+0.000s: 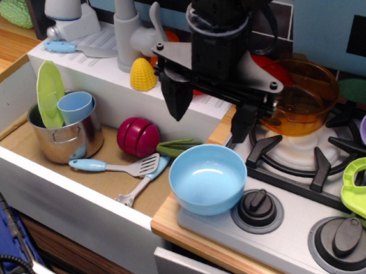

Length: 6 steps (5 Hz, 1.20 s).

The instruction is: Lift bowl

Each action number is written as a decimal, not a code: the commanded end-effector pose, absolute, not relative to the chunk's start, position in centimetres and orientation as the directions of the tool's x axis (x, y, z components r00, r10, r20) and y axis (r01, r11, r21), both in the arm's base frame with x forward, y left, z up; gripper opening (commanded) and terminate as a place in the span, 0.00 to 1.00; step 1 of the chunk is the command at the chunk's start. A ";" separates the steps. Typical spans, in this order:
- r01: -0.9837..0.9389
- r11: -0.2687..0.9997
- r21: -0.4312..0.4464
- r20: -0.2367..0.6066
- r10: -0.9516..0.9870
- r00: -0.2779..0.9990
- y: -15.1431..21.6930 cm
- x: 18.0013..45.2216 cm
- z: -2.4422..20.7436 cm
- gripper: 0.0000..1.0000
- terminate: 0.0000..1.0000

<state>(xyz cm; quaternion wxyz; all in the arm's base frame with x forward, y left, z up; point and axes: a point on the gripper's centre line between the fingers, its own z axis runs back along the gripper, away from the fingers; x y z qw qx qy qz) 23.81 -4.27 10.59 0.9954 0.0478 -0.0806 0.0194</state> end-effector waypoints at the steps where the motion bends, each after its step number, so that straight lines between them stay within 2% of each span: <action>1: -0.046 0.995 0.092 0.162 0.031 0.986 -4.3 23.8 10.6 1.00 0.00; 3: -0.053 0.997 0.052 0.178 0.043 0.983 -2.3 23.0 8.4 1.00 0.00; 5: -0.038 0.998 0.045 0.191 0.029 0.981 -0.9 23.1 6.8 1.00 0.00; 6: -0.042 0.998 0.040 0.210 0.033 0.977 -0.8 23.2 5.3 1.00 0.00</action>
